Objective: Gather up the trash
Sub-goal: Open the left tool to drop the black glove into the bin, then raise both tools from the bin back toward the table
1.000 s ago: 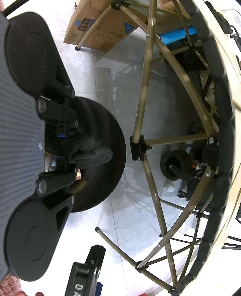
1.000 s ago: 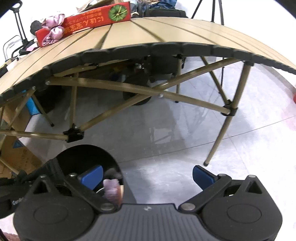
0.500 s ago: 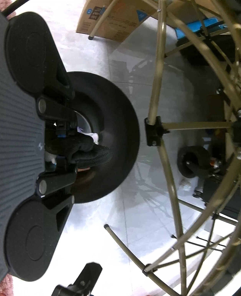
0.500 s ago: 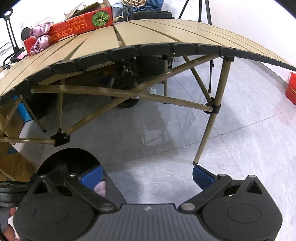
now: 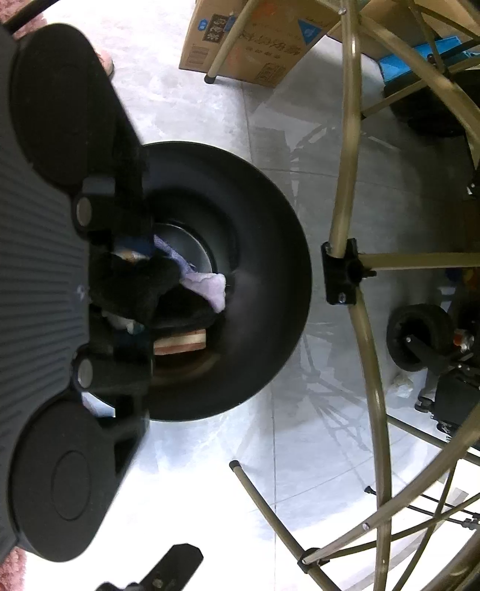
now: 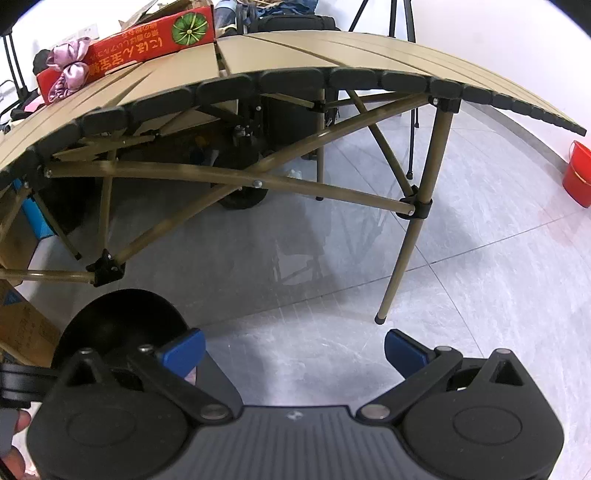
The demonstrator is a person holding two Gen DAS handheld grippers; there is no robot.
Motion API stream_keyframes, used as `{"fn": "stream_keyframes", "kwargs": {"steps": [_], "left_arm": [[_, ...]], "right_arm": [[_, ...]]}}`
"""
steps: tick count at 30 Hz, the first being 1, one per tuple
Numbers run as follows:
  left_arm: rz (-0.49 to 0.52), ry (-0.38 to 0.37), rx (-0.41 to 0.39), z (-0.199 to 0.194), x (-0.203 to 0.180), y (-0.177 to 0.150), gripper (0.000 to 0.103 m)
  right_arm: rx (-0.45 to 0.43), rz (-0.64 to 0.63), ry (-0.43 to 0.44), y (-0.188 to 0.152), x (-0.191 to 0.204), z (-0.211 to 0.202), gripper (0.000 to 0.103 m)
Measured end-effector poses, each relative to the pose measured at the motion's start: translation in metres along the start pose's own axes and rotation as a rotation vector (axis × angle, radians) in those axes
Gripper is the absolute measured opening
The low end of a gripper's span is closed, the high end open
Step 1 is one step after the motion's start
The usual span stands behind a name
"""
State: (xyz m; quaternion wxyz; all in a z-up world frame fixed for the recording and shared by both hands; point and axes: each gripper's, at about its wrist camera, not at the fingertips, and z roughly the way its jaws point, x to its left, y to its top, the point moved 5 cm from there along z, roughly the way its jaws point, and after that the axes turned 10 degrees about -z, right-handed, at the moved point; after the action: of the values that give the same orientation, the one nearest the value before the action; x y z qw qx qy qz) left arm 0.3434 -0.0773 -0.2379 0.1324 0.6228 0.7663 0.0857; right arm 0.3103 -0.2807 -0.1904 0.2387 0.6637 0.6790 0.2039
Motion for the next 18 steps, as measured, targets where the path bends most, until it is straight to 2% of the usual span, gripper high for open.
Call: {"fn": "stream_keyframes", "kwargs": {"steps": [1,2,4,7,18], "left_arm": [[-0.001,0.006,-0.009,-0.0017,-0.0006,0.0007,0.092],[-0.003,0.016,-0.024,-0.0041,-0.0008,0.0015,0.101],[0.004,0.013,-0.039,-0.0086,-0.0018,0.0032,0.103],[-0.003,-0.013,-0.001,-0.0075,-0.0011,0.0030,0.103],[-0.003,0.012,0.045,-0.0075,0.0027,0.0005,0.103]], "right_arm": [[0.001,0.000,-0.001,-0.0002,-0.0001,0.0002,0.103],[0.002,0.001,-0.001,-0.0004,-0.0004,0.0002,0.103],[0.001,0.002,-0.002,-0.0003,-0.0012,0.0001,0.103],[0.001,0.002,-0.002,-0.0003,-0.0009,0.0001,0.103],[0.001,0.002,-0.002,0.0000,-0.0008,0.0003,0.103]]}}
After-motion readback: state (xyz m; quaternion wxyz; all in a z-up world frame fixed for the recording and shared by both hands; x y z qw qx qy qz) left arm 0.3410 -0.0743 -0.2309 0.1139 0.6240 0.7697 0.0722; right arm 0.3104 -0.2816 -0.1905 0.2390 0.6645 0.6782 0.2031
